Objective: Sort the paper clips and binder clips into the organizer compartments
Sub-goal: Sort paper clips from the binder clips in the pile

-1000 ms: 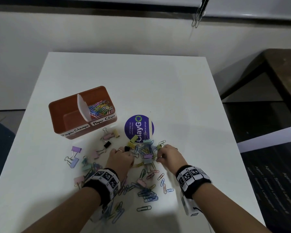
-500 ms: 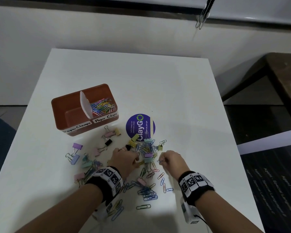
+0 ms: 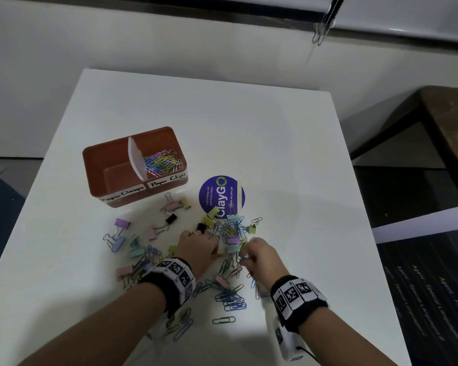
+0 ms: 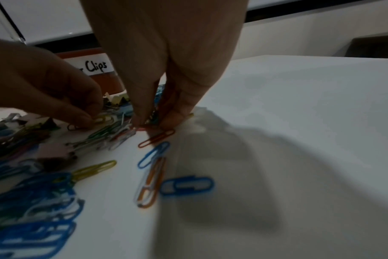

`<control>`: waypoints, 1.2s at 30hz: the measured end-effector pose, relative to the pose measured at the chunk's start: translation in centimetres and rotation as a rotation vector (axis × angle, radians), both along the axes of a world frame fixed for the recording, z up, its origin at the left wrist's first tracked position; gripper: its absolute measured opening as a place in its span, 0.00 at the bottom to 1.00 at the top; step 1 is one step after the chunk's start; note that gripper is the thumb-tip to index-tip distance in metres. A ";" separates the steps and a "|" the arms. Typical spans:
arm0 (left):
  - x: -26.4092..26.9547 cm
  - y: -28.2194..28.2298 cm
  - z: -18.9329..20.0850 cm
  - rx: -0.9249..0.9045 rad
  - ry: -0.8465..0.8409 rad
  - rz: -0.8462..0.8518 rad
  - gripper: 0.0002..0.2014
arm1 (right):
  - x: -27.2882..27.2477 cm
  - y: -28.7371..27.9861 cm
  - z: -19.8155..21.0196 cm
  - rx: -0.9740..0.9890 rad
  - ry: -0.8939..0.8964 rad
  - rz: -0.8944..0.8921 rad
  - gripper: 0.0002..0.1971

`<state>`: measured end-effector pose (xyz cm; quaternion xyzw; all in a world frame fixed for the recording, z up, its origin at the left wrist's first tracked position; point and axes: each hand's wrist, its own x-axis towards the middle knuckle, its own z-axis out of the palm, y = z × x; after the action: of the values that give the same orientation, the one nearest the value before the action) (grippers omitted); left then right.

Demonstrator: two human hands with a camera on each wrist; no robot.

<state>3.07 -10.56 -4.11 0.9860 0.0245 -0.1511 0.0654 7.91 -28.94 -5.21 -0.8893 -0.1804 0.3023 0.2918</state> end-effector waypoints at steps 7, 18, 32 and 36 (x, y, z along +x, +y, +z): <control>-1.6 -0.4 -0.8 -0.271 0.089 0.100 0.10 | -0.1 1.3 -0.4 -0.063 -0.040 -0.067 0.11; -0.9 -2.5 -0.9 -0.322 0.136 0.206 0.12 | 0.8 -1.3 0.2 -0.106 -0.073 -0.047 0.10; 0.5 -2.0 -0.2 -0.071 0.199 0.089 0.13 | -0.7 -1.8 -0.5 -0.084 -0.149 0.051 0.04; 0.1 -0.8 -0.5 0.001 0.216 0.028 0.19 | -0.3 -1.4 -0.7 -0.089 -0.095 -0.003 0.09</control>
<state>3.18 -11.34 -4.65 0.9636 0.0454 -0.2557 0.0642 7.62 -30.30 -5.91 -0.9150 -0.1792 0.2672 0.2434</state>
